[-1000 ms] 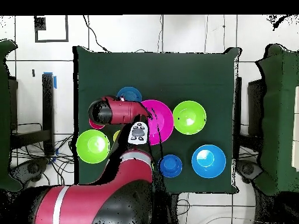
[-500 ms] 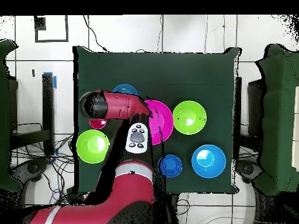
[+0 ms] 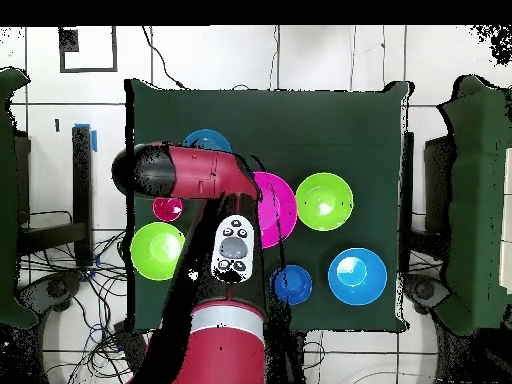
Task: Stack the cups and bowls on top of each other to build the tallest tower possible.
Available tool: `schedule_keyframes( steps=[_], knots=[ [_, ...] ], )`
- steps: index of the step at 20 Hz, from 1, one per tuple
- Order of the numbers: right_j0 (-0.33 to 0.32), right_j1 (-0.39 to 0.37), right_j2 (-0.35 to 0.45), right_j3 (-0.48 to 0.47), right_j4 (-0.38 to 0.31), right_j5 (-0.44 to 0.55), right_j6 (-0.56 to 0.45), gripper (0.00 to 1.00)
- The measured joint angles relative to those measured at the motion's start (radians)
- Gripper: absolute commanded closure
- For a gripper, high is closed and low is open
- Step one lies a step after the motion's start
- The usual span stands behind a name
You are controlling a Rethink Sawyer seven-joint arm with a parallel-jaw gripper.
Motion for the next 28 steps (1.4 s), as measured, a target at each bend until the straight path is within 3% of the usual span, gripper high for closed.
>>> schedule_keyframes(
  steps=[11, 28],
  knots=[
    [-0.001, -0.063, -0.008, 0.03, 0.0, 0.0, 0.0, 1.0],
    [-0.004, -0.104, -0.12, 0.151, 0.0, 0.0, 0.0, 1.0]
  ],
)
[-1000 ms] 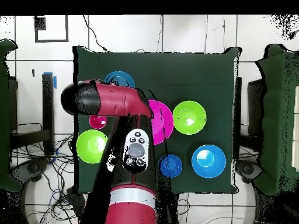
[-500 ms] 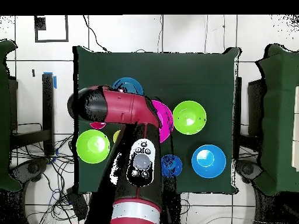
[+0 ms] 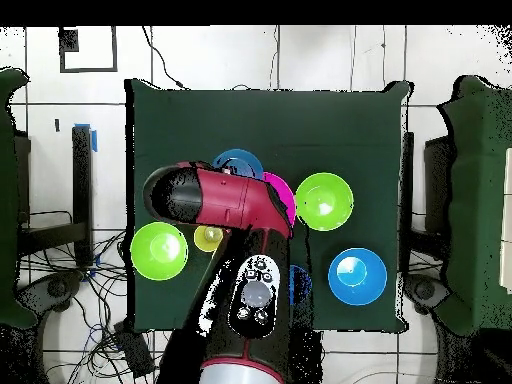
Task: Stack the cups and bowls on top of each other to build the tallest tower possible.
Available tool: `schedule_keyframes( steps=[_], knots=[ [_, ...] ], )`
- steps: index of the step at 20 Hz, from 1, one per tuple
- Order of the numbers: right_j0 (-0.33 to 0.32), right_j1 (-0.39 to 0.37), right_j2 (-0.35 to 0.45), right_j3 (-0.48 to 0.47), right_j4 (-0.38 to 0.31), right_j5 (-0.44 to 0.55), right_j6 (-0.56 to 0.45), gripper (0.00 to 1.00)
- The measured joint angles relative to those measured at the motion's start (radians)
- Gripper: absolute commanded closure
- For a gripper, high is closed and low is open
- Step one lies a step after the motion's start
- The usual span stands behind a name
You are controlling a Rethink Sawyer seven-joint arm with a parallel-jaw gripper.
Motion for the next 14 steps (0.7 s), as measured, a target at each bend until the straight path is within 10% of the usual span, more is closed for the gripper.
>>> schedule_keyframes(
  steps=[14],
  knots=[
    [0.1, 0.002, -0.155, 0.041, 0.0, -0.002, 0.037, 1.0]
  ],
)
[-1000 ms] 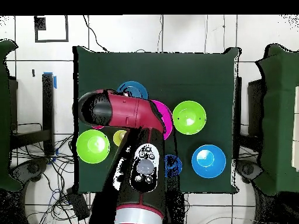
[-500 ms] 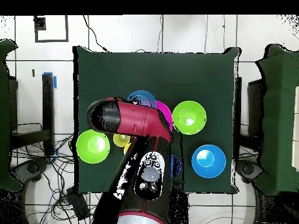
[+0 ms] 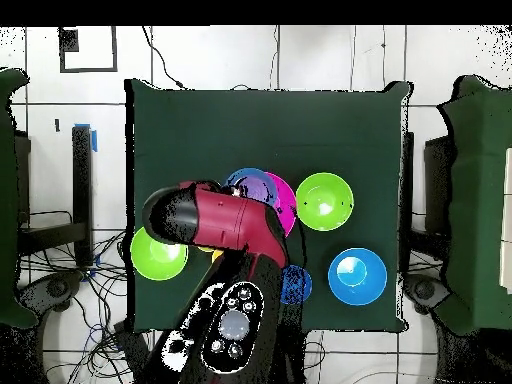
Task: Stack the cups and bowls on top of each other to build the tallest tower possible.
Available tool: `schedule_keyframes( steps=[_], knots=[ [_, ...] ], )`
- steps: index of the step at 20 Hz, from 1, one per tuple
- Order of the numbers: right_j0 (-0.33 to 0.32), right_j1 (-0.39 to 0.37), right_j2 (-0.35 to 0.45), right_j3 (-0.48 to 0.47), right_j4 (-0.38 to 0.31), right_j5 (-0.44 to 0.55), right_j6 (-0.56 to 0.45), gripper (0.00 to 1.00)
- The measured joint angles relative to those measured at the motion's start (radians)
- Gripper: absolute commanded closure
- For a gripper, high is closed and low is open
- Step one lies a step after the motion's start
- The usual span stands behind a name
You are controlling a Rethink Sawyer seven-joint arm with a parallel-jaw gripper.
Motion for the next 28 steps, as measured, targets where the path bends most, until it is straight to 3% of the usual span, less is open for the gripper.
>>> schedule_keyframes(
  steps=[17, 28],
  knots=[
    [0.008, -0.035, -0.09, 0.083, 0.0, -0.032, 0.017, 1.0],
    [-0.093, -0.074, -0.09, 0.199, -0.009, -0.154, 0.017, 1.0]
  ],
)
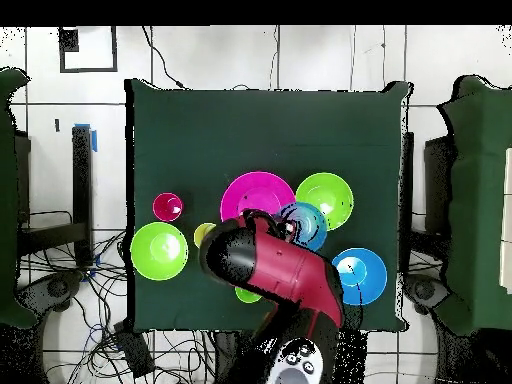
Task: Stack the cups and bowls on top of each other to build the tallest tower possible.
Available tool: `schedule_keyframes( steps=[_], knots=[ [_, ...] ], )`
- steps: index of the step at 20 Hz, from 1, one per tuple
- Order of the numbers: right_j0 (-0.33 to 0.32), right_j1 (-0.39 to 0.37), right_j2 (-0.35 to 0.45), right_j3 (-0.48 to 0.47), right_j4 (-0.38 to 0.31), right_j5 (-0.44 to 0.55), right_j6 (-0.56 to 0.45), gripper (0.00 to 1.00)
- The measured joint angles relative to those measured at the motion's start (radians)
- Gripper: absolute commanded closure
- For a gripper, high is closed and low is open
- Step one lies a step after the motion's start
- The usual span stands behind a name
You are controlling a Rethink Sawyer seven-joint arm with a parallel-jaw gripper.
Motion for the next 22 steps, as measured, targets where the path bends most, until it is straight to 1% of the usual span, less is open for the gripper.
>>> schedule_keyframes(
  steps=[1, 9, 19, 22],
  knots=[
    [-0.016, -0.008, 0.0, 0.025, -0.006, -0.027, 0.0, 1.0],
    [-0.061, -0.039, 0.016, 0.119, -0.032, -0.118, 0.0, 1.0],
    [-0.065, -0.044, 0.029, 0.207, -0.035, -0.223, 0.017, 1.0],
    [-0.064, -0.044, 0.032, 0.219, -0.035, -0.236, 0.028, 1.0]
  ],
)
